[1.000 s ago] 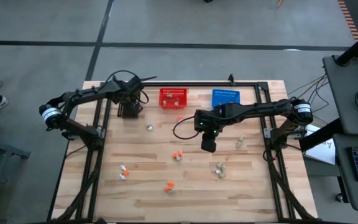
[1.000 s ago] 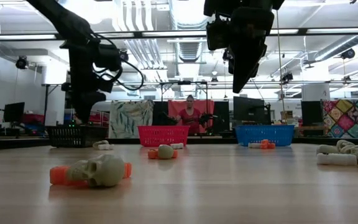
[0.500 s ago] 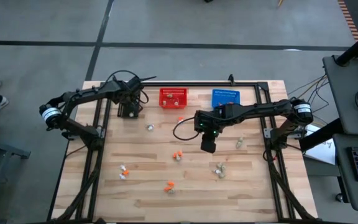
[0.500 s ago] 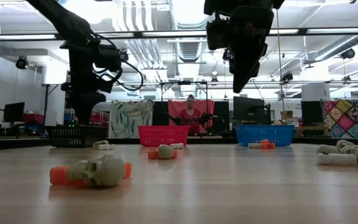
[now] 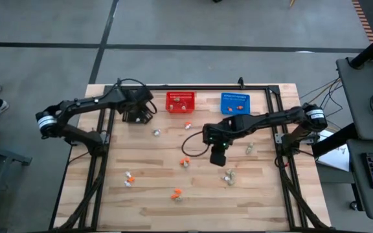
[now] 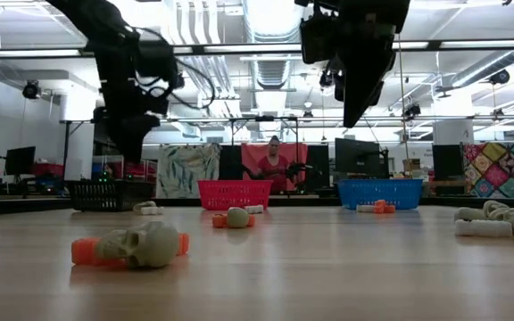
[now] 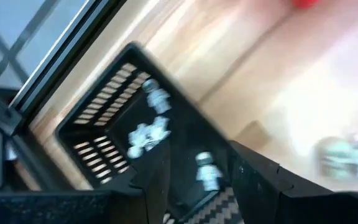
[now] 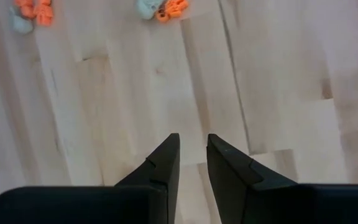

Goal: Sort Halloween decoration
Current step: Put the orange skeleton toy into the blue bin

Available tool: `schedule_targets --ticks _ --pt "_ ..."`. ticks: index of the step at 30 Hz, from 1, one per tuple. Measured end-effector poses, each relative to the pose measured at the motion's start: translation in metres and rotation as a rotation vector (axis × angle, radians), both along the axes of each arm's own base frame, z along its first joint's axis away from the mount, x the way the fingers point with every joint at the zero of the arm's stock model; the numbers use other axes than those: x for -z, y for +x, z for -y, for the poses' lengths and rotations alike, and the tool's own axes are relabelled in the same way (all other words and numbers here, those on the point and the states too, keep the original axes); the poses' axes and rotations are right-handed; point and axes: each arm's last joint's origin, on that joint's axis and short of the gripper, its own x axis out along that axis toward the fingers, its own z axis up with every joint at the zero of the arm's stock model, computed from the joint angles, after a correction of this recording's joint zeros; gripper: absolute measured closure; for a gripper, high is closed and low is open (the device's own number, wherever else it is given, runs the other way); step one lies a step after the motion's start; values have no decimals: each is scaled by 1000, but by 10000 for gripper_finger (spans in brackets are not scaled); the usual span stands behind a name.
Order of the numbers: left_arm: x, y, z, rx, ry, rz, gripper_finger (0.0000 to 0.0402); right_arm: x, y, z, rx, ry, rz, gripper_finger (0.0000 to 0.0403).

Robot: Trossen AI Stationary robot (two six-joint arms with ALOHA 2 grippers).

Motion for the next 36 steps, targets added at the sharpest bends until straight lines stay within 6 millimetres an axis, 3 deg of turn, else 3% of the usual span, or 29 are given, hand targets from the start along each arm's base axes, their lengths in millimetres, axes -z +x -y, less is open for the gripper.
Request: schedule_targets --ticks 10,24,28,36 --pt "-19 30 68 326 66 148 263 0 -2 -26 -65 4 -1 334" --pt "-11 68 168 896 156 259 263 2 -6 -44 -108 8 -11 339" --pt "-4 80 183 962 175 300 263 3 -7 -45 -109 7 -14 337" --pt "26 102 192 913 133 324 263 7 -13 -51 -131 5 -32 342"
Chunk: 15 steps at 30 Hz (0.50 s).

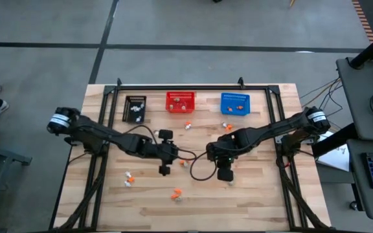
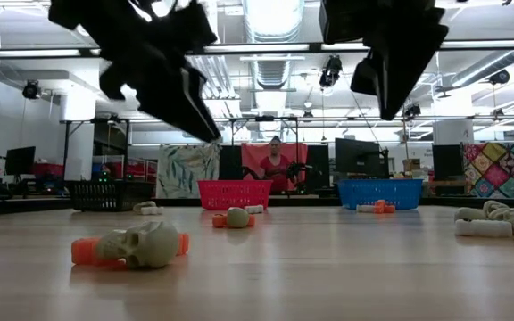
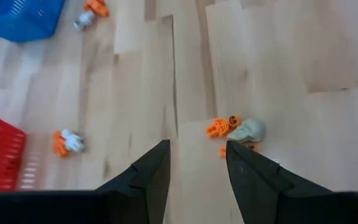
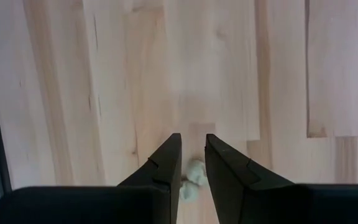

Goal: Sort Halloween decoration
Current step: Put the orange skeleton toy into the blue bin

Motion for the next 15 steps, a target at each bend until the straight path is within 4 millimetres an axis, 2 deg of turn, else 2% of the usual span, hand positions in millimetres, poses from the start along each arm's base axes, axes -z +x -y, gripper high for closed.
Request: schedule_targets --ticks 7,15 --pt "20 9 4 -72 -64 -16 248 15 -10 1 -2 -10 -53 342" --pt "30 13 7 -155 -146 -1 200 35 -21 3 30 0 -54 342"
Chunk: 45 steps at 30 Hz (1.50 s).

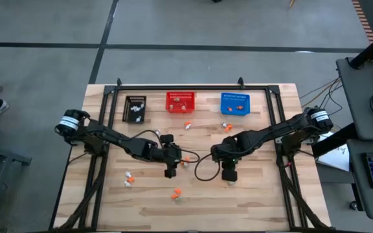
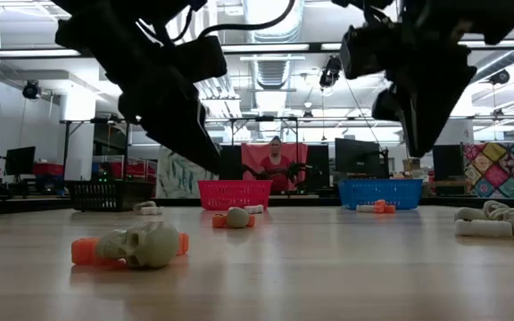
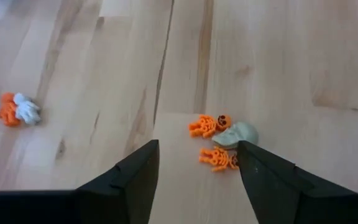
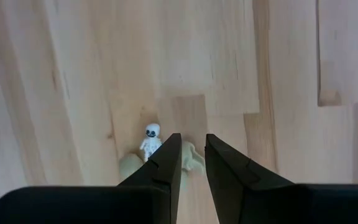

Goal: Sort Halloween decoration
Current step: Put the orange skeleton toy into the blue bin

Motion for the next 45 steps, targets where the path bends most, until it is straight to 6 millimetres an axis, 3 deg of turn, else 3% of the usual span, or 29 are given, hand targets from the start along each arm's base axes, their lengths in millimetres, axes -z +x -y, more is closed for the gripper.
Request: schedule_targets --ticks 8,16,33,45 --pt "15 3 12 105 67 -34 177 13 -15 3 29 14 21 342" --pt "38 9 16 167 89 -70 177 9 -19 4 29 30 92 342" --pt "57 1 13 93 22 9 177 2 -15 3 31 45 156 342" --pt "64 -6 11 57 -22 29 237 2 -14 4 40 26 166 342"
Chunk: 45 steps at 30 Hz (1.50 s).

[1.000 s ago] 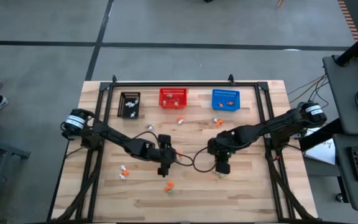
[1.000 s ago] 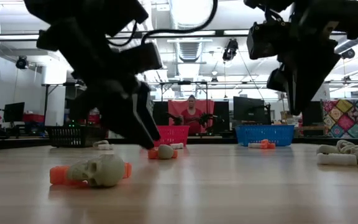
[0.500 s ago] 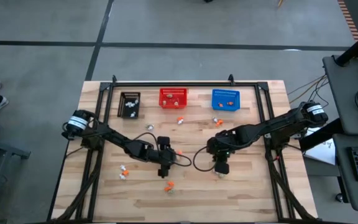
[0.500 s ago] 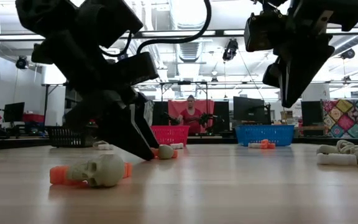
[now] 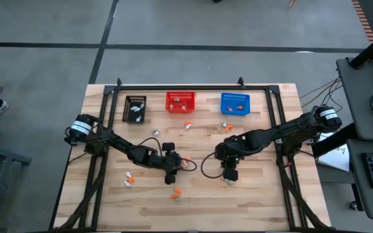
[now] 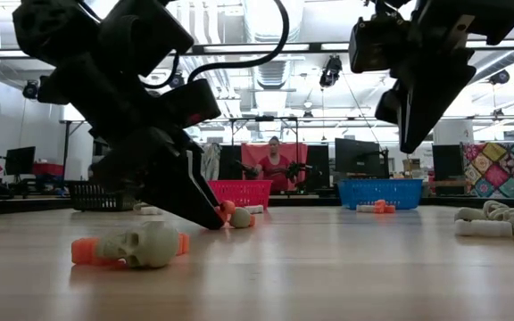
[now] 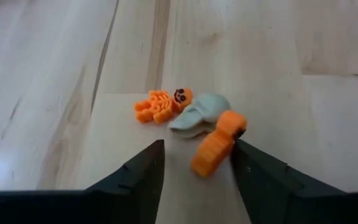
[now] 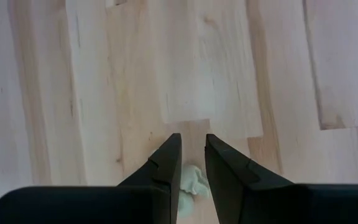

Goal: Sort Halloween decoration
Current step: Put the orange skeleton toy into the blue bin

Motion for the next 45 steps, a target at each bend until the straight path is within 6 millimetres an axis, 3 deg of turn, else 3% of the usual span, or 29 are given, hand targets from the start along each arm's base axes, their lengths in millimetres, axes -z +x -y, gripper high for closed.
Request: schedule_targets --ticks 19,24,29,37,45 --pt "0 -1 0 11 22 -2 392 -1 3 0 2 -2 30 342" --pt "-2 -1 -1 7 46 3 395 -3 6 0 9 -17 79 342" --pt "-10 -5 -4 24 109 -4 397 -6 16 -1 -16 -60 235 342" --pt "-48 -16 -15 -11 231 35 397 -20 32 -2 -123 -165 492 342" --pt "-99 -37 -39 -30 269 226 397 -41 48 15 -147 -280 763 342"
